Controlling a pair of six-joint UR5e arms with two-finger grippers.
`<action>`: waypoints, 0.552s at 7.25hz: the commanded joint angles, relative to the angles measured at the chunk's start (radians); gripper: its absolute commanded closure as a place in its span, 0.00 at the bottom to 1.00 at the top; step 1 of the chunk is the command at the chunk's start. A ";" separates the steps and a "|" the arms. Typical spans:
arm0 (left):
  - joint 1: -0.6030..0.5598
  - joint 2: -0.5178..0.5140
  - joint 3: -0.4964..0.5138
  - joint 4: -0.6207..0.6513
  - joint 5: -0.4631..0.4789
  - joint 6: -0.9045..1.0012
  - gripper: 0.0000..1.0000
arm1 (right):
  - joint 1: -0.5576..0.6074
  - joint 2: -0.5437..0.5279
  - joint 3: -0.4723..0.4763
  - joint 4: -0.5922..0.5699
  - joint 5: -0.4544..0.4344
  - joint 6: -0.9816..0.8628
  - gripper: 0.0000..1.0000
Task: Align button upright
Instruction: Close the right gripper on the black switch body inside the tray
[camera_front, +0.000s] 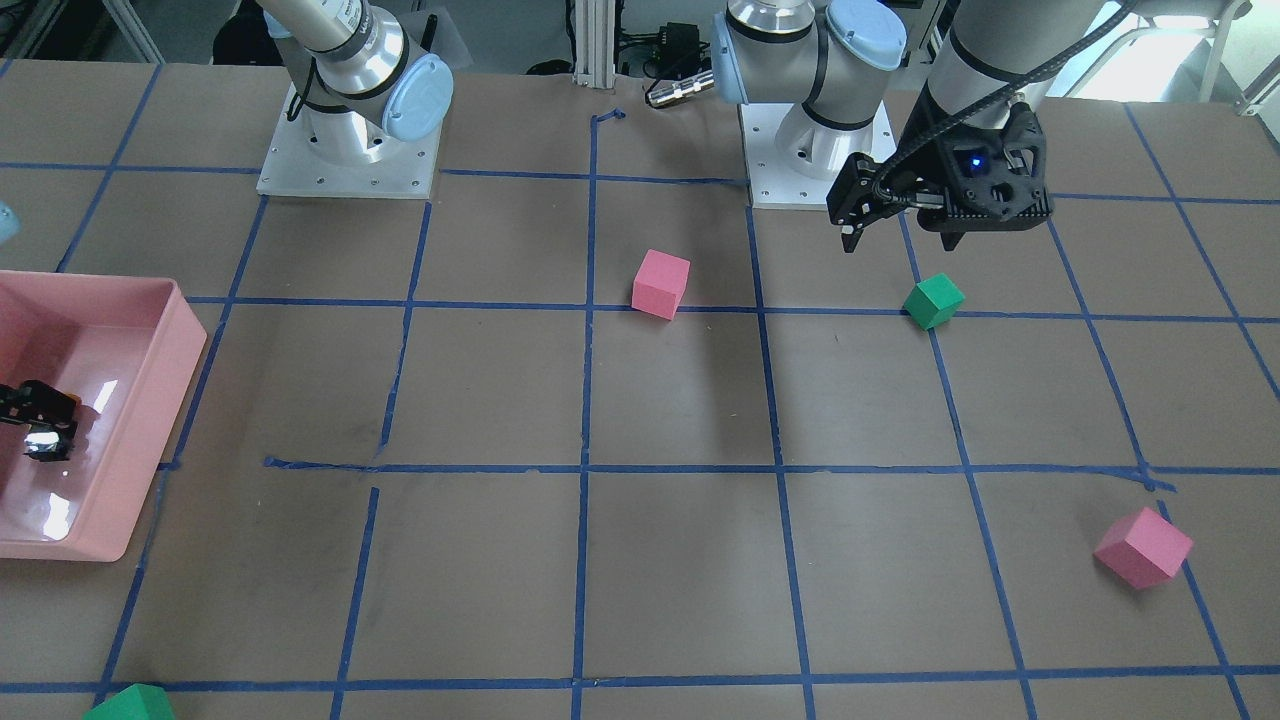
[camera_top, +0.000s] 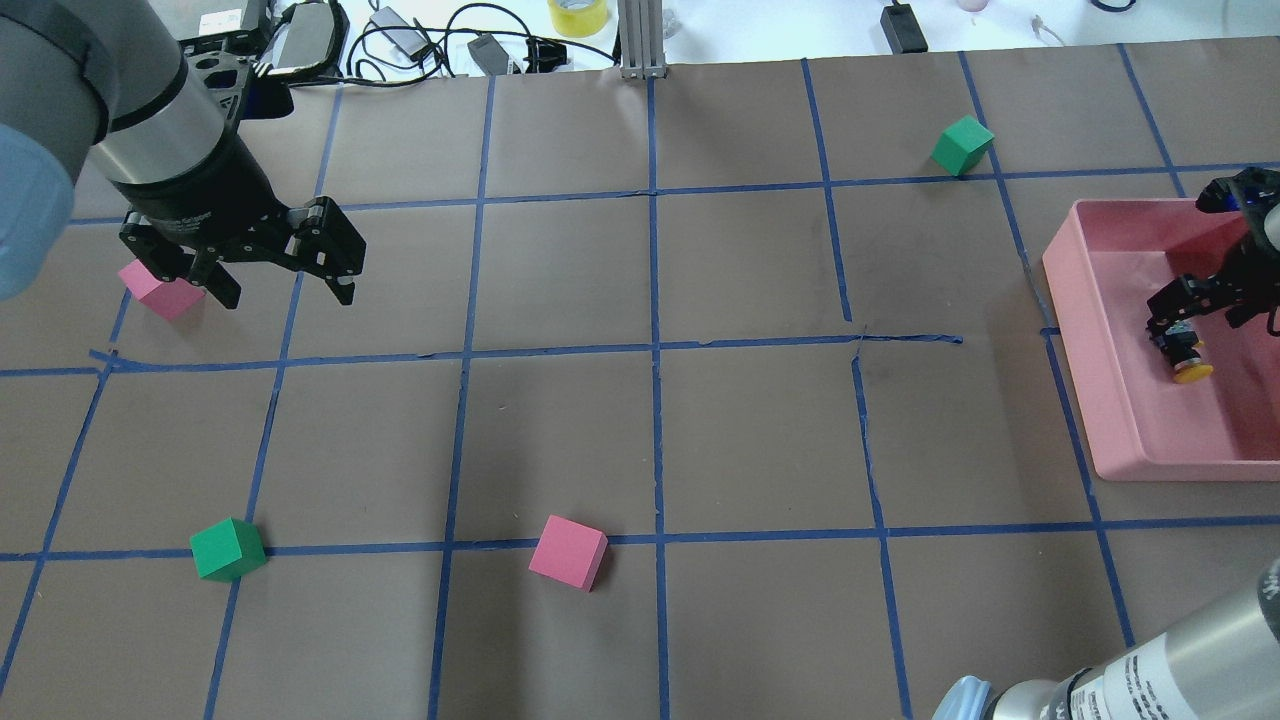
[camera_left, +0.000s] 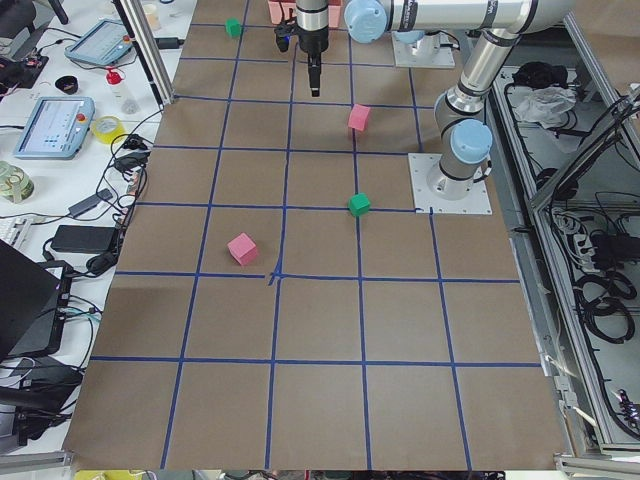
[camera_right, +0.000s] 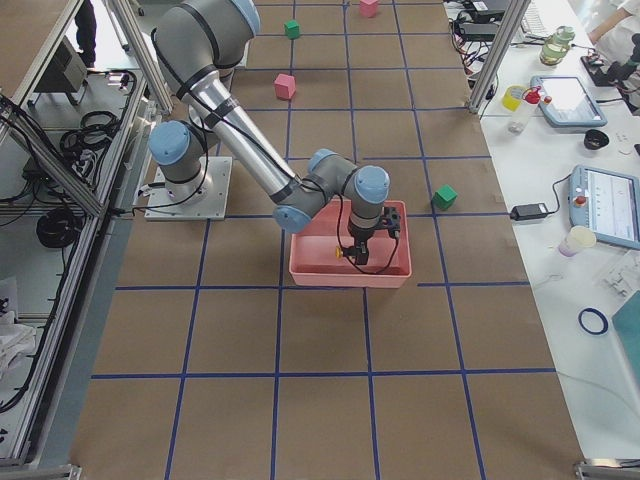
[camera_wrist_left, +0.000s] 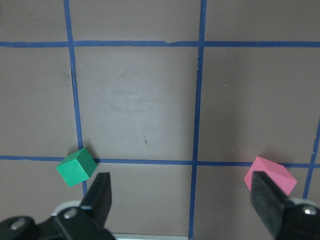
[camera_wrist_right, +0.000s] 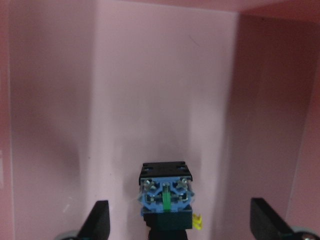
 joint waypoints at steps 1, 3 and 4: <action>0.000 0.000 0.000 -0.001 0.018 0.002 0.00 | 0.000 0.015 0.001 -0.018 -0.004 0.000 0.00; 0.000 -0.002 -0.015 0.004 0.019 0.002 0.00 | 0.000 0.017 0.012 -0.018 -0.005 0.000 0.01; 0.000 -0.002 -0.025 0.008 0.019 0.002 0.00 | 0.000 0.017 0.022 -0.036 -0.005 0.000 0.03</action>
